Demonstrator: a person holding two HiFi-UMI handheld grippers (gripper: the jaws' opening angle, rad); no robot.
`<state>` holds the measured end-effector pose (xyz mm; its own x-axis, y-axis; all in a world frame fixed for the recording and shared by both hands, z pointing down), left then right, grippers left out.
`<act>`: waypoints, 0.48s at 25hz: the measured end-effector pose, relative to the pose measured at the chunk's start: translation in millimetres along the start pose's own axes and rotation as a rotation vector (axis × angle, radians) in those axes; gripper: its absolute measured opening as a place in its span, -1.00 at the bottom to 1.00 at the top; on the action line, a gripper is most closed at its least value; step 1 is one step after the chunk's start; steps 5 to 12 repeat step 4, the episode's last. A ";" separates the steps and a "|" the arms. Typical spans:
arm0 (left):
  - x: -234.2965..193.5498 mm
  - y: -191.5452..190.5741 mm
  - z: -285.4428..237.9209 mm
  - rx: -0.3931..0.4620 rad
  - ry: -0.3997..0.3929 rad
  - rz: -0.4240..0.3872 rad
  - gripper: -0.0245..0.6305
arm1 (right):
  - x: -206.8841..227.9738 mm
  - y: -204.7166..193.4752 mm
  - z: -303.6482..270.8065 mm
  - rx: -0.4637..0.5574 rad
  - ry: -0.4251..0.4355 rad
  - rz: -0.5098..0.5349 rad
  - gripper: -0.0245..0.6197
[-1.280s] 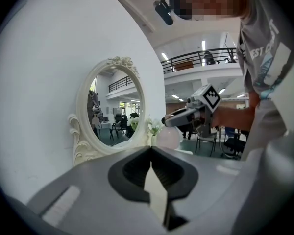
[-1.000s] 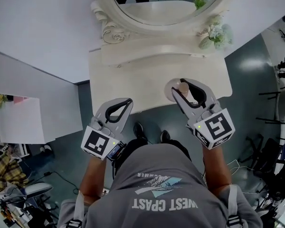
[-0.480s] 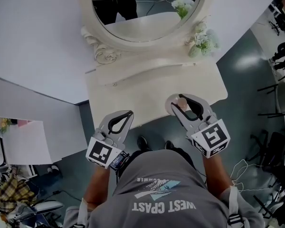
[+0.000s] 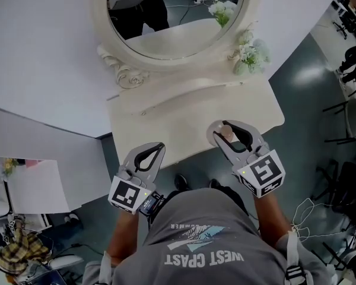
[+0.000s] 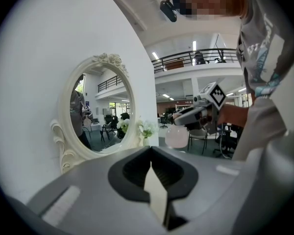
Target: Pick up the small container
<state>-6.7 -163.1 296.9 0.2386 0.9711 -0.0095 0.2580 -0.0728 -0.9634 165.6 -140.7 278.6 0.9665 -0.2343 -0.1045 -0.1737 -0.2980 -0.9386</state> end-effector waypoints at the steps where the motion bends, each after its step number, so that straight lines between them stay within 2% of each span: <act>1: -0.4 0.0 -1.0 0.000 0.000 -0.001 -0.92 | 1.0 -0.2 -1.0 0.000 0.000 0.002 -0.48; 12: -2.0 -1.4 -4.4 -0.002 -0.003 -0.002 -0.92 | 3.9 -0.8 -5.2 0.000 -0.001 0.007 -0.48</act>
Point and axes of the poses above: the fingertips, and each gripper's own axes: z backward along the fingers, x to its right, y out of its top, the point moved 2 cm from there along z, backward along the fingers, and after that the axes turned 12 degrees about -y, right-handed, at the moved point
